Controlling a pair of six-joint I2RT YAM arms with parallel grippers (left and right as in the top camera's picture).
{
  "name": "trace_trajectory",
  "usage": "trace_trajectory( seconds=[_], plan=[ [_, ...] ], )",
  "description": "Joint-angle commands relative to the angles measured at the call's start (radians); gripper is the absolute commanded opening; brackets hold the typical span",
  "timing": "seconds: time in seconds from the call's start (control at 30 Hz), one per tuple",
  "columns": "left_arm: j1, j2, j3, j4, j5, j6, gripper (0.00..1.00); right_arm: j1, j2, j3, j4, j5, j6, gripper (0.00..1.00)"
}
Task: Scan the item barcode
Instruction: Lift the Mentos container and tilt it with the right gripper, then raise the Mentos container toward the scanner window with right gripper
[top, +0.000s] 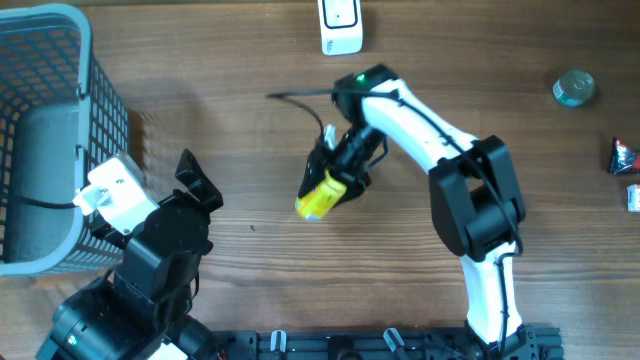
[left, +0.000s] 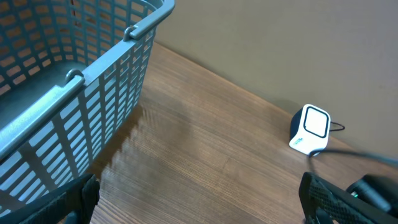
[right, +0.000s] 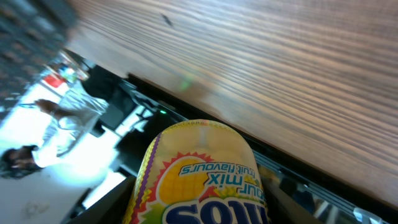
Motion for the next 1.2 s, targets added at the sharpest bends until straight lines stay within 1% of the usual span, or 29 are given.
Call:
trace_trajectory(
  seconds=[0.0, 0.17, 0.33, 0.43, 0.57, 0.63, 0.67, 0.7, 0.73, 0.83, 1.03, 1.1, 1.17],
  plan=[
    [0.005, -0.005, -0.001, -0.003, 0.002, -0.017, 1.00, -0.008, 0.010, 0.103, -0.045, -0.049, 0.026, 0.32],
    [0.005, -0.005, -0.001, -0.003, 0.002, -0.017, 1.00, -0.008, 0.010, 0.166, -0.119, -0.056, 0.029, 0.32],
    [0.005, -0.005, -0.001, -0.004, 0.002, -0.017, 1.00, -0.007, 0.001, 0.166, -0.119, -0.155, 0.034, 0.34],
    [0.005, -0.005, -0.001, -0.004, 0.002, -0.017, 1.00, -0.007, 0.000, 0.166, -0.119, -0.180, 0.034, 0.34],
    [0.005, -0.005, -0.001, -0.003, 0.002, -0.017, 1.00, -0.008, 0.000, 0.166, -0.119, -0.171, 0.029, 0.35],
    [0.005, -0.005, -0.001, -0.003, 0.002, -0.017, 1.00, -0.008, 0.000, 0.166, -0.110, -0.101, 0.029, 0.34],
    [0.005, -0.005, -0.001, -0.003, 0.002, -0.017, 1.00, -0.008, 0.000, 0.166, -0.096, -0.064, 0.029, 0.37],
    [0.005, -0.005, -0.001, -0.003, 0.002, -0.017, 1.00, -0.008, 0.000, 0.166, -0.056, 0.018, 0.029, 0.43],
    [0.005, -0.005, -0.001, -0.003, 0.002, -0.017, 1.00, -0.008, 0.000, 0.166, -0.024, 0.086, 0.031, 0.43],
    [0.005, -0.005, -0.001, -0.003, 0.011, -0.017, 1.00, -0.008, 0.000, 0.166, 0.059, 0.144, 0.029, 0.41],
    [0.005, -0.005, -0.001, -0.003, 0.020, -0.017, 1.00, -0.008, 0.000, 0.166, 0.345, 0.188, 0.029, 0.43],
    [0.005, -0.005, -0.001, -0.003, 0.020, -0.017, 1.00, -0.008, 0.000, 0.166, 0.432, 0.279, 0.030, 0.45],
    [0.005, -0.005, -0.001, 0.001, 0.021, -0.017, 1.00, -0.008, 0.000, 0.166, 0.494, 0.412, 0.031, 0.45]
  ],
)
